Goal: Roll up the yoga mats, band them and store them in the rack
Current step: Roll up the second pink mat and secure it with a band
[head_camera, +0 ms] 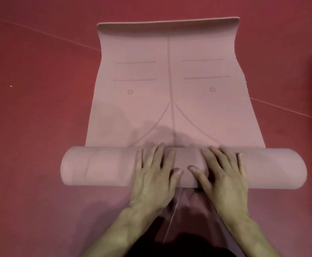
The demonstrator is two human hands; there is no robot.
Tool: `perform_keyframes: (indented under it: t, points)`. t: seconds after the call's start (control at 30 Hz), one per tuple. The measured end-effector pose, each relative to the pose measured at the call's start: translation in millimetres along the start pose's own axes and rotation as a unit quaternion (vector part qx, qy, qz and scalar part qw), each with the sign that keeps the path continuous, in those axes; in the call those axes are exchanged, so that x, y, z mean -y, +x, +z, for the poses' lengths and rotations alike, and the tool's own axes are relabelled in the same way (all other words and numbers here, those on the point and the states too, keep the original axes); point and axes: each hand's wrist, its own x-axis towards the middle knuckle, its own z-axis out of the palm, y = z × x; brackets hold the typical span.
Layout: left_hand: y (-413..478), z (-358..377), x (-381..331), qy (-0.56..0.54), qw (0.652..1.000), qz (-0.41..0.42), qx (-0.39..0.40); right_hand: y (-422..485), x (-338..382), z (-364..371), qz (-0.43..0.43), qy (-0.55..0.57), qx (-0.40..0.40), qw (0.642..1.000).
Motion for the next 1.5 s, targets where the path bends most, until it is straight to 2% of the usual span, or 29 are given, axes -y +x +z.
perform_keyframes:
  t: [0.13, 0.3, 0.47, 0.6, 0.83, 1.03, 1.17, 1.27, 1.5]
  points:
    - [11, 2, 4, -0.019, 0.999, -0.027, -0.023, 15, 3, 1, 0.011, -0.018, 0.002, 1.0]
    - [39, 7, 7, 0.019, 0.997, -0.023, -0.07, 10, 20, 13, -0.019, -0.012, -0.054, 0.998]
    - [56, 9, 8, 0.039, 0.996, -0.033, -0.067, 25, 18, 19, -0.02, -0.015, -0.055, 0.998]
    - [50, 11, 12, 0.055, 0.997, -0.008, -0.06, 39, 14, 21, -0.024, -0.015, -0.041, 0.999]
    - [72, 14, 18, 0.067, 0.994, -0.009, -0.085, 62, 13, 19, -0.018, 0.006, -0.006, 1.0]
    - [80, 17, 20, 0.063, 0.994, -0.015, -0.083, 48, 19, 22, 0.0, -0.027, -0.044, 0.999]
    - [71, 15, 17, 0.052, 0.996, -0.031, -0.06, 63, 17, 24, 0.005, -0.011, -0.032, 0.999]
    - [60, 16, 14, 0.059, 0.997, 0.001, -0.048, 73, 18, 25, 0.012, -0.003, -0.021, 1.0]
    - [81, 14, 16, 0.07, 0.996, -0.014, -0.057, 86, 20, 23, 0.013, -0.02, 0.036, 0.999]
